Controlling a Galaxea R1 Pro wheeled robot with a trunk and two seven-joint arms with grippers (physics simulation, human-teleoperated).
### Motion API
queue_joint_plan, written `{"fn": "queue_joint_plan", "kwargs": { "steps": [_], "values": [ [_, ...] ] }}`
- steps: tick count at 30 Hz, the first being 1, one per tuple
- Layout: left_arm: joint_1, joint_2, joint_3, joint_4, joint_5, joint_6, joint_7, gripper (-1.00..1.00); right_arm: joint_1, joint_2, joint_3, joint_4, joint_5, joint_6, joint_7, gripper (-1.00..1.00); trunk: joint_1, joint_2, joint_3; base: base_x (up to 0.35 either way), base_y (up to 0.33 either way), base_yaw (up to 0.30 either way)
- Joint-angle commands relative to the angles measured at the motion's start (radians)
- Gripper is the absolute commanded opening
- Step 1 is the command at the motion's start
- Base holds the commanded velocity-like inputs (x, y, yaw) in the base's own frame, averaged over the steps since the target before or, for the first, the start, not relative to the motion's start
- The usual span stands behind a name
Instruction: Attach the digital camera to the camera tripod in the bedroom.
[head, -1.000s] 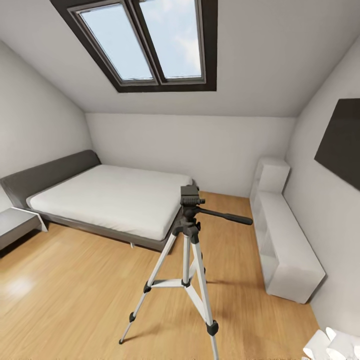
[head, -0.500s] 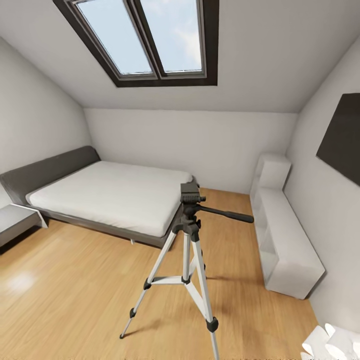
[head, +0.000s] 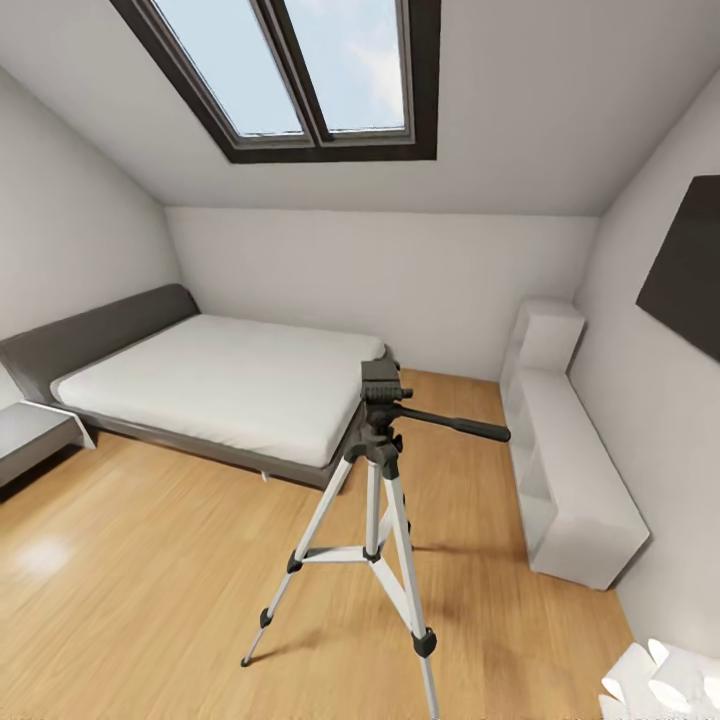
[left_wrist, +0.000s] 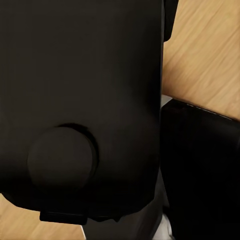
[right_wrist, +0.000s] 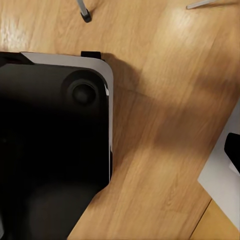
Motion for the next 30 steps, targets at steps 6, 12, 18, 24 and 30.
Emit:
{"fn": "queue_joint_plan", "kwargs": {
  "steps": [6,12,18,24,30],
  "values": [
    [-0.001,0.000,-0.008,0.001,0.008,-0.003,-0.005,-1.00,-0.002,0.000,-0.005,0.003,0.009,-0.005,-0.004,1.00,0.001,-0.002,-0.012,0.000,0.000,0.000],
    [-0.001,0.000,-0.008,0.001,0.008,-0.003,-0.005,-1.00,-0.002,0.000,-0.005,0.003,0.009,-0.005,-0.003,1.00,0.001,-0.002,-0.021,0.000,0.000,0.000],
    [-0.001,0.000,-0.008,0.001,0.008,-0.003,-0.005,-1.00,-0.001,0.000,-0.005,0.003,0.009,-0.005,-0.004,1.00,0.001,-0.002,-0.031,0.000,0.000,0.000],
    [-0.001,0.000,-0.008,0.001,0.008,-0.003,-0.005,-1.00,-0.002,0.000,-0.005,0.003,0.009,-0.005,-0.004,1.00,0.001,-0.002,-0.041,0.000,0.000,0.000],
    [-0.001,0.000,-0.008,0.001,0.008,-0.003,-0.005,-1.00,-0.002,0.000,-0.005,0.003,0.009,-0.005,-0.004,1.00,0.001,-0.002,-0.050,0.000,0.000,0.000]
  ]
}}
